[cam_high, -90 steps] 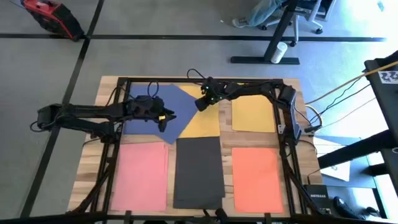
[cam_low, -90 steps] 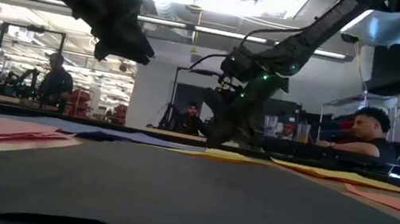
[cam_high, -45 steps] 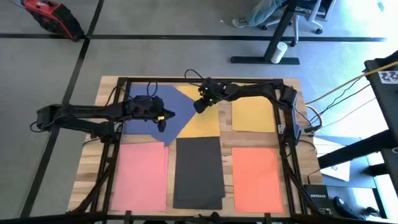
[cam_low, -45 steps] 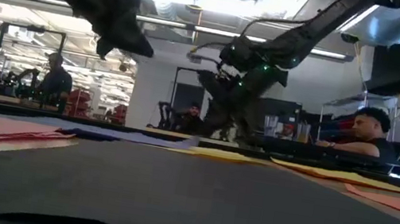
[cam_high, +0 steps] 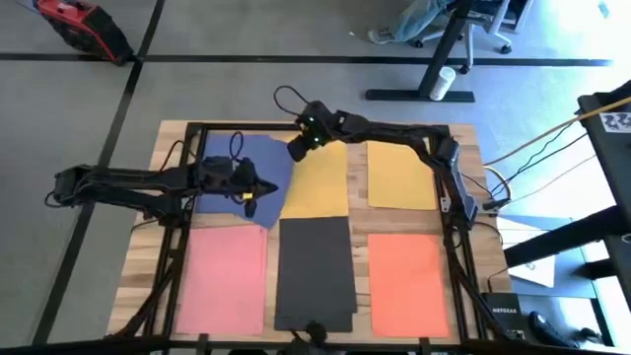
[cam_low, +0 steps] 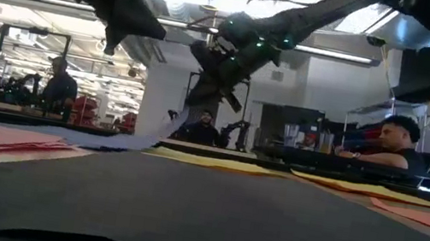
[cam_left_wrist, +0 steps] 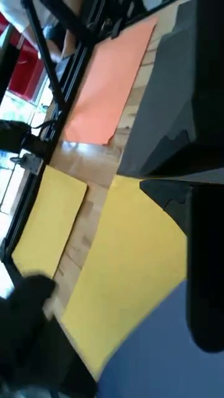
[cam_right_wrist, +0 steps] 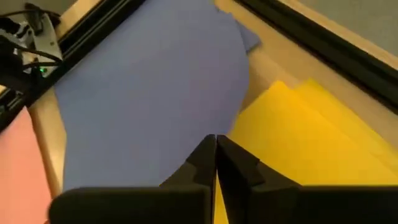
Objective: Organize paper
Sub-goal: Stack the blue paper on top of the other blue paper
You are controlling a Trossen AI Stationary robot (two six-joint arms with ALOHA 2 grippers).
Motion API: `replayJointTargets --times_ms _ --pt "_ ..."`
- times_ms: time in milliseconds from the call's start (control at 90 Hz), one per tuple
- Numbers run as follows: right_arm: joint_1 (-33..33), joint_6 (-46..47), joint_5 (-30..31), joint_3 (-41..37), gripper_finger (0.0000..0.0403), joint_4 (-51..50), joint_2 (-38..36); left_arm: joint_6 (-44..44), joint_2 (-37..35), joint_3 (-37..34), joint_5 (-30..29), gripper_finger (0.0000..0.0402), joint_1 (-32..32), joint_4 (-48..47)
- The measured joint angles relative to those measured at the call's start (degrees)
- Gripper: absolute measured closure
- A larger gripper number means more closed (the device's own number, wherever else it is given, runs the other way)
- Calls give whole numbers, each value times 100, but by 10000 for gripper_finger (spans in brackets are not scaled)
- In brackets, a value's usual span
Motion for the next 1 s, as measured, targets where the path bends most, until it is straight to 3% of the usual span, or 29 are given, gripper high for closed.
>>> replayJointTargets --times_ms 233,422,1000 --pt "-40 -7 -238 1315 403 -496 779 86 -100 0 -205 400 -97 -19" --pt "-79 1 -310 1949 403 -783 1181 200 -263 0 -220 400 -233 -4" --pt "-303 444 -551 2160 403 -146 1393 202 -417 -314 -437 400 -645 -86"
